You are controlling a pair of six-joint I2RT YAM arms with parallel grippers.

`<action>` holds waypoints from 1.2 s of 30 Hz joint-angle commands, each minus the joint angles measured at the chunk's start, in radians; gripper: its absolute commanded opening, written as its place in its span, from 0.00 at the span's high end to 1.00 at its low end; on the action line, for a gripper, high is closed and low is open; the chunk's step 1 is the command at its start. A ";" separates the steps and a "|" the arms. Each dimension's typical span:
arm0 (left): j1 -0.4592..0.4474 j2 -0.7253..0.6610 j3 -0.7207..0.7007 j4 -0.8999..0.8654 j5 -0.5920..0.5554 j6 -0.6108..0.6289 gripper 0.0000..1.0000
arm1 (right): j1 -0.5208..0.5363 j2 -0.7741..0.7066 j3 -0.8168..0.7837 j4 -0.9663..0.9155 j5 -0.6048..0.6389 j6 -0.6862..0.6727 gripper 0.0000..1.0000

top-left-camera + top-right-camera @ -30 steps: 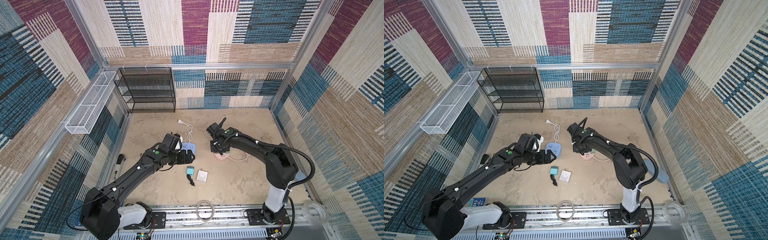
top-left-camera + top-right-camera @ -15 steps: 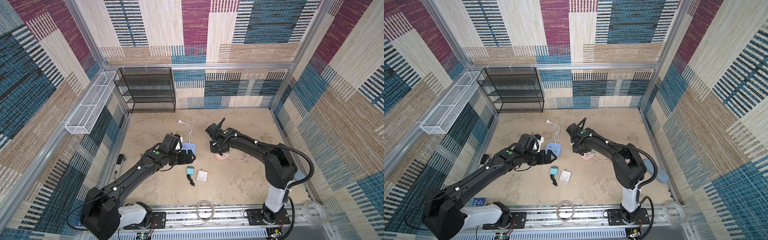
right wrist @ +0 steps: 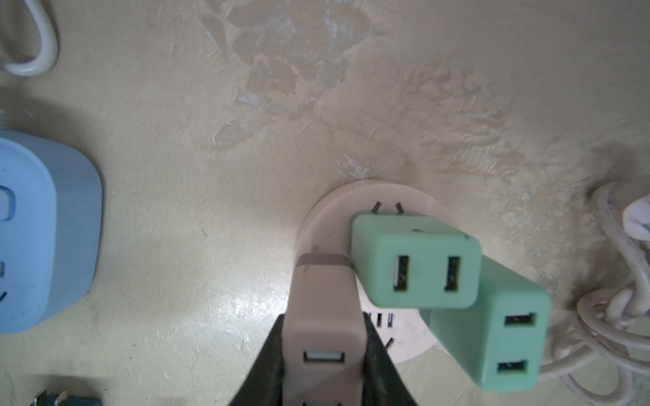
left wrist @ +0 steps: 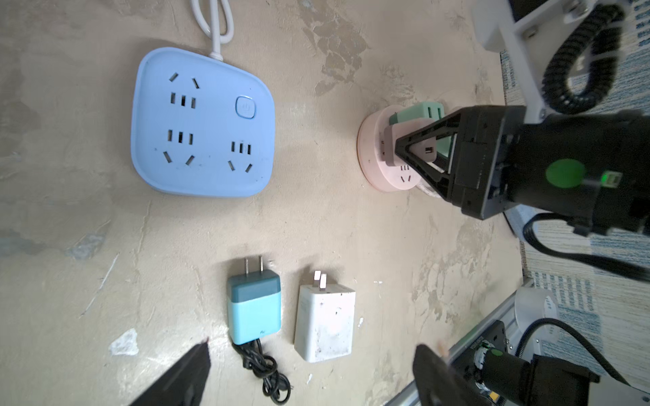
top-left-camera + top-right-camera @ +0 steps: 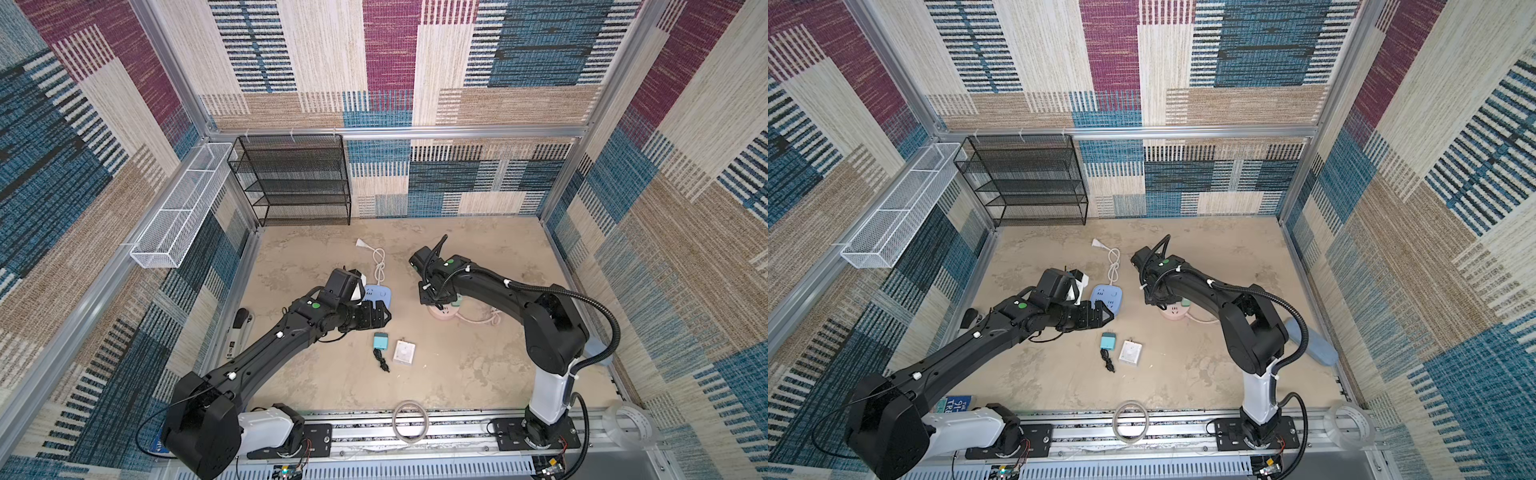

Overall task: Insert plugs into power strip
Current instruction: Insert the plug into the socket.

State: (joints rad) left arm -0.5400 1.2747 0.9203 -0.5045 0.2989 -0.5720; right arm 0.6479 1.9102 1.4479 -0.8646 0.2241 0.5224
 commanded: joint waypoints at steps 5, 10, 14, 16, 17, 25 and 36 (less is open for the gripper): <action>0.000 0.001 -0.005 0.024 0.026 0.006 0.05 | -0.024 -0.024 -0.079 -0.019 -0.195 -0.013 1.00; 0.001 0.008 -0.005 0.034 0.038 0.006 0.05 | -0.058 -0.079 -0.148 0.001 -0.249 -0.022 1.00; 0.000 0.014 -0.004 0.041 0.046 0.005 0.06 | -0.066 -0.073 -0.135 -0.024 -0.254 -0.031 1.00; -0.001 0.014 -0.009 0.046 0.048 0.004 0.06 | -0.066 -0.066 -0.113 -0.037 -0.253 -0.037 1.00; 0.000 0.014 -0.011 0.047 0.048 0.003 0.06 | -0.069 -0.059 -0.102 -0.043 -0.254 -0.040 1.00; 0.001 0.007 -0.032 0.053 0.045 0.006 0.06 | -0.088 0.039 -0.098 -0.043 -0.308 -0.067 1.00; 0.000 0.011 -0.033 0.046 0.046 0.017 0.04 | -0.105 0.113 -0.119 -0.034 -0.309 -0.079 1.00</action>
State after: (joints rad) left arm -0.5400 1.2854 0.8806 -0.4606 0.3428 -0.5720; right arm 0.5491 1.9366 1.3544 -0.7479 0.0154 0.4244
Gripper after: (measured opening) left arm 0.955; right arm 0.297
